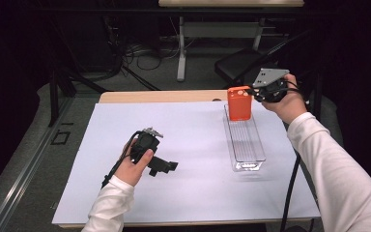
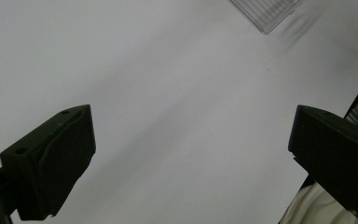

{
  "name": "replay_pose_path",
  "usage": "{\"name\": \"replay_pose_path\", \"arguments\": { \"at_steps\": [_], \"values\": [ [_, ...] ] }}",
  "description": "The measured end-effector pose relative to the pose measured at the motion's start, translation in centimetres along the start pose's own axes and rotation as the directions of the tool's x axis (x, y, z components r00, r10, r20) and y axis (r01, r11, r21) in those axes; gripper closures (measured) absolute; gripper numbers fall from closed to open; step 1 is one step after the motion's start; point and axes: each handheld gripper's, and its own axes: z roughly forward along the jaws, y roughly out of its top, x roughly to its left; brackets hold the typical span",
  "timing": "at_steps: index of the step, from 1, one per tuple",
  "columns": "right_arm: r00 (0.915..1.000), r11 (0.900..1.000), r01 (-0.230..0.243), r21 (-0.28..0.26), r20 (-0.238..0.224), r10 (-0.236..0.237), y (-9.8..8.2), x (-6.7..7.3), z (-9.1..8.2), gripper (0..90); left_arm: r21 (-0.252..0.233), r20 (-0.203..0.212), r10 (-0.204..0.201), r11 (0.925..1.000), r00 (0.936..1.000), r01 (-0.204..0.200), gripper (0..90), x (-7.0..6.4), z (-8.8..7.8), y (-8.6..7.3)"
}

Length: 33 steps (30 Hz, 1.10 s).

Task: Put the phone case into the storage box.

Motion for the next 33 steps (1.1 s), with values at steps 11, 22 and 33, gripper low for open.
{"name": "replay_pose_path", "arguments": {
  "at_steps": [11, 22, 33],
  "values": [
    [0.997, 0.999, 0.041, -0.017, 0.066, -0.04, -0.7, 0.1, 1.2, 79.7, -0.008, -0.004, -0.006, 0.9999, 1.0, 0.006, 1.1, 0.3, -0.2, -0.1],
    [0.9931, 0.997, 0.065, -0.03, 0.099, -0.062, -2.5, 0.4, 2.8, 79.7, -0.002, -0.014, -0.009, 1.0, 0.9999, 0.009, 1.1, 0.4, 0.0, -0.2],
    [0.9864, 0.996, 0.089, -0.007, 0.139, -0.088, -3.2, 1.4, 5.1, 79.7, -0.001, -0.015, -0.01, 0.9999, 0.9998, 0.01, 1.1, 0.5, 0.0, -0.3]
  ]
}}
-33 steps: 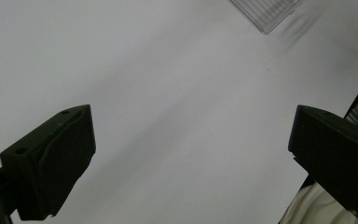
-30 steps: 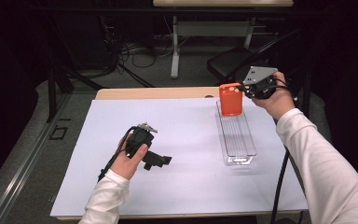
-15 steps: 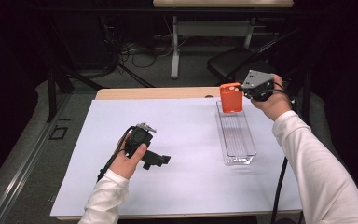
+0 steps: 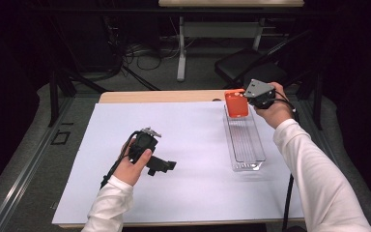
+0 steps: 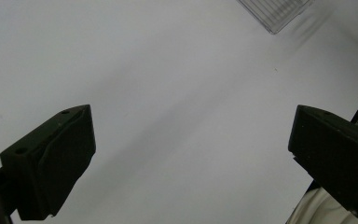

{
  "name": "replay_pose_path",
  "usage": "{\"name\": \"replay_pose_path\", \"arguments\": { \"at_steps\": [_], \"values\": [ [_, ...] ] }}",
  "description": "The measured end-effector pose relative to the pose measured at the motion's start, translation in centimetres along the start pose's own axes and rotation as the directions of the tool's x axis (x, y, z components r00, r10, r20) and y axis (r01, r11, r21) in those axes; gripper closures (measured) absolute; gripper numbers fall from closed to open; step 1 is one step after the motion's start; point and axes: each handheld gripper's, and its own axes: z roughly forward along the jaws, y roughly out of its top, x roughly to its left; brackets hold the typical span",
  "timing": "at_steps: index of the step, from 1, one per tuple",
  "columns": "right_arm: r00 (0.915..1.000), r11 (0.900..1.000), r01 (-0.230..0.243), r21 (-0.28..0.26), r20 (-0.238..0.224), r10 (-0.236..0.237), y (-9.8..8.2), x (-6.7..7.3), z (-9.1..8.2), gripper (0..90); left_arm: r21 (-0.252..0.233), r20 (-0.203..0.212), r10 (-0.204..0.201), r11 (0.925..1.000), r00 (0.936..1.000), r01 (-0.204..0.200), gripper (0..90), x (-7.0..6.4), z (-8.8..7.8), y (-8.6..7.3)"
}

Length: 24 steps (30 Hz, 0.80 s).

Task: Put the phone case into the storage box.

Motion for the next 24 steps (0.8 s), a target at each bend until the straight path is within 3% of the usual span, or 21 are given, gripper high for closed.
{"name": "replay_pose_path", "arguments": {
  "at_steps": [16, 24],
  "values": [
    [0.9994, 1.0, -0.025, 0.005, 0.026, 0.024, -1.4, -0.1, 2.2, 79.8, -0.007, -0.006, -0.03, 0.9995, 0.9995, 0.03, 1.1, 0.8, -0.1, -0.2],
    [0.9995, 1.0, -0.009, 0.006, 0.031, 0.009, -1.8, 0.5, 3.5, 79.8, -0.021, -0.011, -0.034, 0.9992, 0.9993, 0.034, 1.1, 1.0, -0.4, -0.3]
  ]
}}
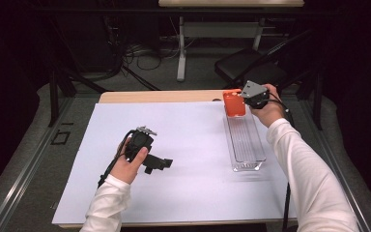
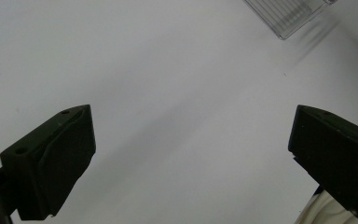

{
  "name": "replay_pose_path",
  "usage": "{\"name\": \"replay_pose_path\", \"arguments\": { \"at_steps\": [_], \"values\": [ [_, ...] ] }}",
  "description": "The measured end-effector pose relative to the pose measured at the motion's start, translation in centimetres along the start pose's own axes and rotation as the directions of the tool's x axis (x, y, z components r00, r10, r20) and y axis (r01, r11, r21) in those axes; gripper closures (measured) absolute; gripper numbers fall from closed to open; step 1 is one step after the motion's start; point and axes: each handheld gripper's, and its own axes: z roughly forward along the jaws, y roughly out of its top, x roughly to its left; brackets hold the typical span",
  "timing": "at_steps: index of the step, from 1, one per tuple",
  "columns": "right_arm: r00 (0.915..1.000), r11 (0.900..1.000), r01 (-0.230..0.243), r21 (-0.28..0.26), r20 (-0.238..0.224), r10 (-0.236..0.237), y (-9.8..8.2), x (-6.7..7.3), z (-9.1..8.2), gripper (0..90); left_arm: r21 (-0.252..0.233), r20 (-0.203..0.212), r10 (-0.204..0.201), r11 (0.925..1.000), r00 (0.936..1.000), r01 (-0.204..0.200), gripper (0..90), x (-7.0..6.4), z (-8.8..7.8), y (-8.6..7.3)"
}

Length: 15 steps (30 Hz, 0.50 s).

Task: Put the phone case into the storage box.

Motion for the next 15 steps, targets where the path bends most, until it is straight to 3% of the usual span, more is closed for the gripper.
{"name": "replay_pose_path", "arguments": {
  "at_steps": [15],
  "values": [
    [0.9997, 0.999, -0.019, -0.038, -0.019, 0.018, -1.08, 0.01, 0.59, 79.7, 0.003, -0.004, -0.013, 0.9999, 0.9999, 0.013, 1.1, 0.16, 0.04, -0.41]
  ]
}}
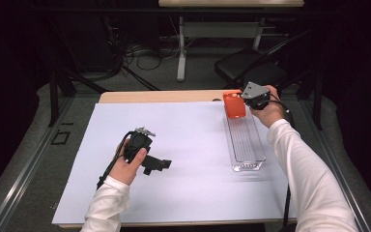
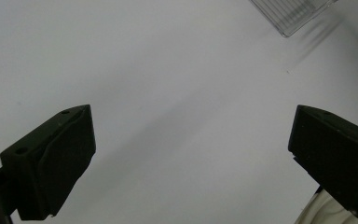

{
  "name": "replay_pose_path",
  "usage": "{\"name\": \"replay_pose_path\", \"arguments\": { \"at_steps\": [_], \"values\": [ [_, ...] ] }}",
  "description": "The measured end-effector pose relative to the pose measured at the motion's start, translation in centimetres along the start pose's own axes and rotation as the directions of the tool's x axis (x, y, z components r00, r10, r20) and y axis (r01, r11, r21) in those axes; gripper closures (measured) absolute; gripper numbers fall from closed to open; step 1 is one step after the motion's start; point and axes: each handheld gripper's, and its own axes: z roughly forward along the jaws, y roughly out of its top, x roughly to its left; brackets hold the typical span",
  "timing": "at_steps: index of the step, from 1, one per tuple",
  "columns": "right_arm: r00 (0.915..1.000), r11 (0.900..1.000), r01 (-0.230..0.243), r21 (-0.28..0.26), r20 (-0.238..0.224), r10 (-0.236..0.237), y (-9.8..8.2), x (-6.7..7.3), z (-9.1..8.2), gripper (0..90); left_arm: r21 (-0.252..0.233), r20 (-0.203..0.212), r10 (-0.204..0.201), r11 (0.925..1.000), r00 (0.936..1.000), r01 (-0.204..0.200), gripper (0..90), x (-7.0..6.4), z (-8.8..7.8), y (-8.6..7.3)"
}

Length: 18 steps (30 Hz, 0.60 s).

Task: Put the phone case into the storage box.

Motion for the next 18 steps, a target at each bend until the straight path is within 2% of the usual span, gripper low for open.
{"name": "replay_pose_path", "arguments": {
  "at_steps": [2, 9, 18],
  "values": [
    [1.0, 1.0, 0.003, 0.001, -0.005, -0.003, -0.08, -0.08, -0.01, 79.7, 0.002, -0.002, -0.002, 1.0, 1.0, 0.002, 1.1, 0.04, -0.01, -0.02],
    [0.9982, 0.998, 0.06, 0.025, 0.003, -0.06, -0.14, -0.16, 0.0, 79.7, 0.006, -0.002, 0.004, 1.0, 1.0, -0.004, 1.2, -0.04, 0.08, 0.0],
    [0.9977, 0.997, 0.064, 0.046, 0.019, -0.065, -1.0, -0.69, -0.07, 78.9, 0.008, -0.001, 0.003, 1.0, 1.0, -0.003, 1.2, -0.08, 0.15, -0.03]
  ]
}}
